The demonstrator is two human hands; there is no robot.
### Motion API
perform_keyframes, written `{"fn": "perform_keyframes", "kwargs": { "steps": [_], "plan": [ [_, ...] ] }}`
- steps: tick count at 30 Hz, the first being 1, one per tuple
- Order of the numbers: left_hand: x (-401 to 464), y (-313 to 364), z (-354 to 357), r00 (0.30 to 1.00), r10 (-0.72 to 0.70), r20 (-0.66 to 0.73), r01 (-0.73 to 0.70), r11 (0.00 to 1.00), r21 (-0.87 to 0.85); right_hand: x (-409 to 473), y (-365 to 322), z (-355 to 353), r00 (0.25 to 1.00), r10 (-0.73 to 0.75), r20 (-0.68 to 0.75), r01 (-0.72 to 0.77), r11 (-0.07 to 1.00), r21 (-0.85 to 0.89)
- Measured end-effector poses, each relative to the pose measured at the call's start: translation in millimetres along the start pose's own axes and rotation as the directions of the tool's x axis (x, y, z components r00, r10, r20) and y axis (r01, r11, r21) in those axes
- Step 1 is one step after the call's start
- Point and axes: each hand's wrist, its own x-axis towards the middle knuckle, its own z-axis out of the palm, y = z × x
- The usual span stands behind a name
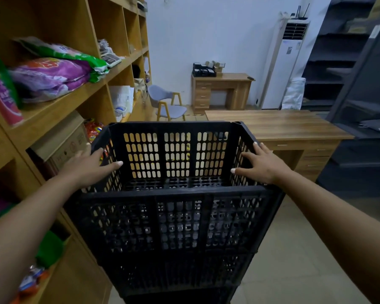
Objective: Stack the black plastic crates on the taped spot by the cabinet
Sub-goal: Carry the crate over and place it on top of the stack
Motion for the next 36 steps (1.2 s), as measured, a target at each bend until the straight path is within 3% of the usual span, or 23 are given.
{"fn": "perform_keyframes", "kwargs": {
  "steps": [20, 36],
  "plan": [
    [-31, -10, 8, 0.999, 0.013, -0.031, -0.012, 1.000, 0.018, -44, -4, 5, 0.999, 0.028, -0.036, -0.028, 0.999, 0.018],
    [2, -3, 4, 1.000, -0.007, 0.011, 0.006, 0.997, 0.079, -6, -2, 3, 0.999, 0.033, -0.031, -0.032, 0.999, 0.028]
  ]
}}
